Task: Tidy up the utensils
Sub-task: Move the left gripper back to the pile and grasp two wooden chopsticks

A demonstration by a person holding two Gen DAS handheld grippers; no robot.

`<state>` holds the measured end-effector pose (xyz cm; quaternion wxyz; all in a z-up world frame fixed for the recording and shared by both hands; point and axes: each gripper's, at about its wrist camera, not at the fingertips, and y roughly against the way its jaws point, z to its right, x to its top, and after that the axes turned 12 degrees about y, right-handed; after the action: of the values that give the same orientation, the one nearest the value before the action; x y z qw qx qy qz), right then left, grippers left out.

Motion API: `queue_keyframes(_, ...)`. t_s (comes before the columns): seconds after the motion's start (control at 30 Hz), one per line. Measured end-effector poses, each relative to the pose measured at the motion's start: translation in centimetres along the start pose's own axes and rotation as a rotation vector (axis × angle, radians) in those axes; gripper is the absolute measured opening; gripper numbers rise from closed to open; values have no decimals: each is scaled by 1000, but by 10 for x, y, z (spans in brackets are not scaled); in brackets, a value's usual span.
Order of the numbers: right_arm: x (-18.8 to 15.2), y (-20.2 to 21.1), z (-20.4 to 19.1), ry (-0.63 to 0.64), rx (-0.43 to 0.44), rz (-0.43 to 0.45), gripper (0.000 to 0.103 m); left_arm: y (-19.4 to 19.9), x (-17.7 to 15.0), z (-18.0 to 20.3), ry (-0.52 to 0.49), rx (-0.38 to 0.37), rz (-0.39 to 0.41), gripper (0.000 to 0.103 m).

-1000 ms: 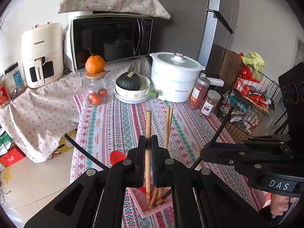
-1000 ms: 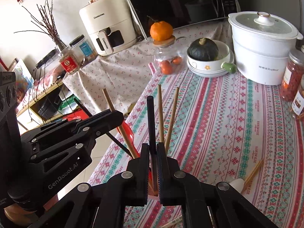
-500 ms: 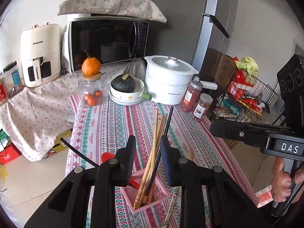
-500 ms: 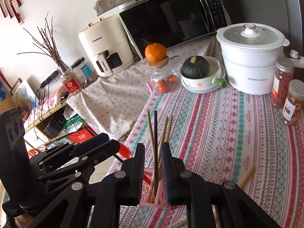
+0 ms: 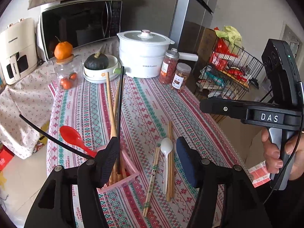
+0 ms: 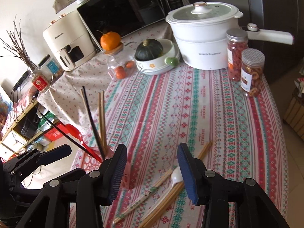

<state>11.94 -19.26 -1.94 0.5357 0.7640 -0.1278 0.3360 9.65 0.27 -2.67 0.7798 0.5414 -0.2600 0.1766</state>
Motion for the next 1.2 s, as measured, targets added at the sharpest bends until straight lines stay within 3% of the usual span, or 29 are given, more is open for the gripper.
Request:
queue_keyframes(0.3,-34,-10,48,-70,-116,-127,70,-52,-29,33,-76,39,-171,71)
queue_keyframes(0.47,-51,-19,72,-107,-170,-213,71,-89,-40,42,-68,69,-263,71)
queue_keyframes(0.57,-57,-20,82,-113,-205,-240,71,-108,-45,47,-75,103,-277,71)
queue_keyframes(0.63,-60,-19,86,-115,-221,-249,71,-120,-47,50,-86,129,-283,65)
queue_keyframes(0.7,-62,-19,90,-124,-217,-252,71,-130,-46,54,-123,187,-278,43)
queue_keyframes(0.77,-62,-19,91,-128,-214,-257,71,-138,-45,60,-173,238,-261,39)
queue_keyframes(0.87,-62,-19,90,-120,-214,-263,71,-146,-41,65,-187,266,-265,38)
queue_keyframes(1.2,-60,-16,92,-129,-215,-252,72,-149,-45,82,-221,255,-260,38)
